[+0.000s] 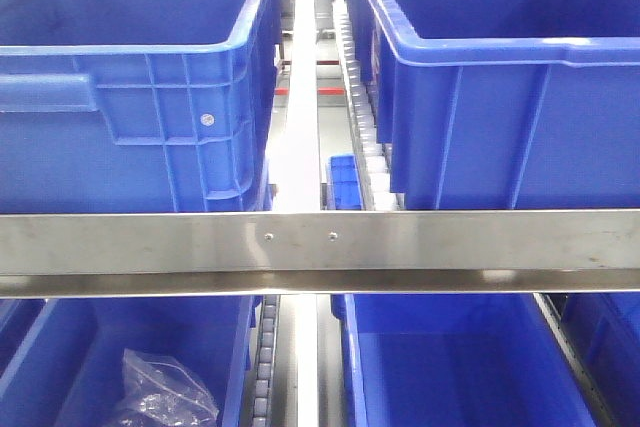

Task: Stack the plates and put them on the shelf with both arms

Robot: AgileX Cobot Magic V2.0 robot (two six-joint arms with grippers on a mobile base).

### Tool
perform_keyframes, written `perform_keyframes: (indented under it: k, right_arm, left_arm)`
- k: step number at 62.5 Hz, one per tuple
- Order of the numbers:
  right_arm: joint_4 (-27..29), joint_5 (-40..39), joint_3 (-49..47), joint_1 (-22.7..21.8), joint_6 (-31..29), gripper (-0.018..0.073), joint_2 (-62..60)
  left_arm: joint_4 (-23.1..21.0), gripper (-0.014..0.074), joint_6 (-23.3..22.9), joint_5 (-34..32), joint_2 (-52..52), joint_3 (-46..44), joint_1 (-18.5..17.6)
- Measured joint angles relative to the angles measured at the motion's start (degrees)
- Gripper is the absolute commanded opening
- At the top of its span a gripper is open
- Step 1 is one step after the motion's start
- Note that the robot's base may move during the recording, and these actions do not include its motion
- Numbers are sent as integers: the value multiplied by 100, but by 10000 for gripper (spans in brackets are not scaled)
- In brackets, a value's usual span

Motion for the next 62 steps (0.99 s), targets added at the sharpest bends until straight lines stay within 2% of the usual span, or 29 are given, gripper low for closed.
perform_keyframes:
  k: [8, 11, 15, 25, 32, 43, 62]
  right_arm:
    - [0, 46, 1014, 0, 0, 3, -1049]
    - [0, 54, 1458, 0, 0, 43, -1503]
    - [0, 54, 2167, 0, 0, 17, -2236]
    - [0, 44, 3637, 0, 0, 20, -3655]
    - [0, 44, 4234, 0, 0, 20, -4284]
    - [52, 15, 4464, 0, 94, 20, -4765]
    - [66, -30, 4473, 0, 143, 20, -4818]
  left_arm:
    - [0, 97, 0, 0, 0, 0, 0]
    - [0, 97, 0, 0, 0, 0, 0]
    - [0, 97, 0, 0, 0, 0, 0]
    - [0, 97, 0, 0, 0, 0, 0]
    - [0, 97, 0, 0, 0, 0, 0]
    - [0, 97, 0, 0, 0, 0, 0]
    - [0, 97, 0, 0, 0, 0, 0]
